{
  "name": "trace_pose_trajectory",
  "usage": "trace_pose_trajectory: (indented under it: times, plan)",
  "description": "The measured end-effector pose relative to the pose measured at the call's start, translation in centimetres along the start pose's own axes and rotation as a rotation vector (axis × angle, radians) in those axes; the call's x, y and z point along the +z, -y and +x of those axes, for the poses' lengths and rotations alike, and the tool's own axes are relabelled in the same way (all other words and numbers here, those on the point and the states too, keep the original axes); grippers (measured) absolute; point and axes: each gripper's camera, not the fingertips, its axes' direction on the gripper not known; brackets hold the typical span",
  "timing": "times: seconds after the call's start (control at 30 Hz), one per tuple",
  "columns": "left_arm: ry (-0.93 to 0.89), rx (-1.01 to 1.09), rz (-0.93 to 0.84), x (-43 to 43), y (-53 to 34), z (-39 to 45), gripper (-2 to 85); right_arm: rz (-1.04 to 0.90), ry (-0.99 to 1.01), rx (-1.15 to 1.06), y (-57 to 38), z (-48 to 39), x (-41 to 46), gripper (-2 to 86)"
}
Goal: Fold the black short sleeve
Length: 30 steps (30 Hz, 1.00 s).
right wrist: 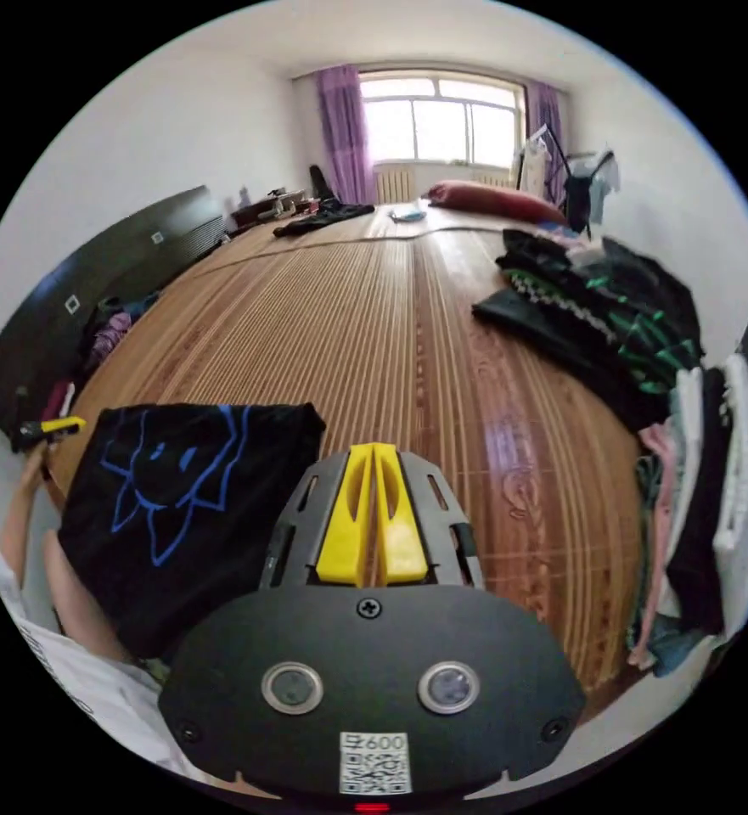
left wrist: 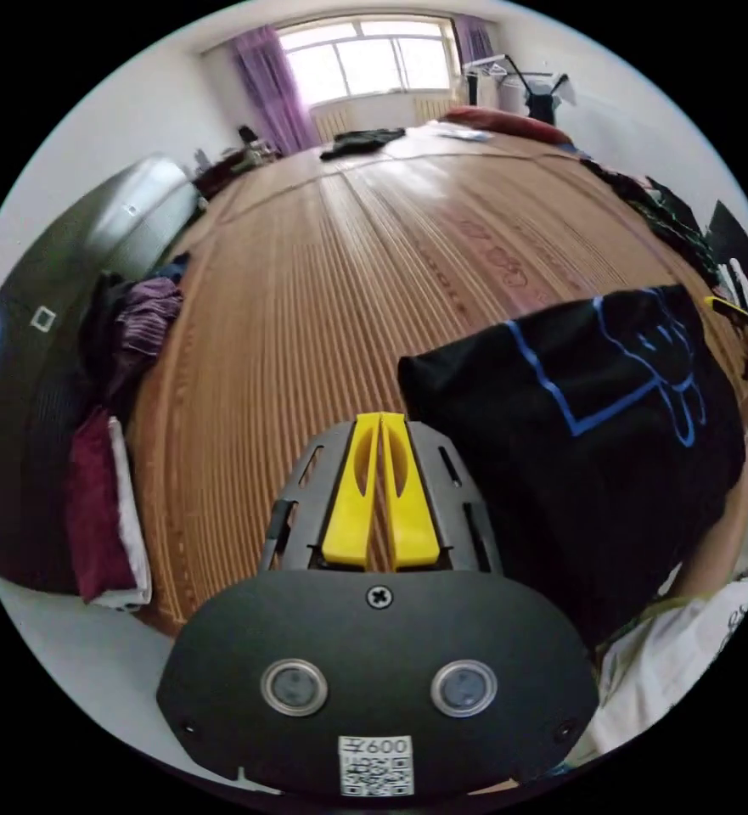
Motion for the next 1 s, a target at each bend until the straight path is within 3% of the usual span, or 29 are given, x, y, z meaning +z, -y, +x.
trace_pose_trajectory:
  times: [0.13, 0.37, 0.57, 1.0]
  plan:
    - [0.051, 0.044, 0.078, -5.8, -2.9, 8.1, 0.2, -0.067, -0.127, -0.326, -5.2, -13.0, -2.6, -0.9]
    - [0.013, 0.177, 0.004, -7.7, -9.2, 19.4, 0.1, -0.043, 0.091, -0.561, -17.0, -29.5, -2.7, -0.9]
    - [-0.085, 0.157, -0.020, -6.8, -13.8, 20.5, 0.0, -0.021, 0.202, -0.541, -22.7, -30.7, -1.0, -0.9]
    - [-0.125, 0.116, -0.007, -4.7, -20.9, 18.7, 0.1, -0.015, 0.129, -0.584, -31.5, -28.6, 4.2, -0.9]
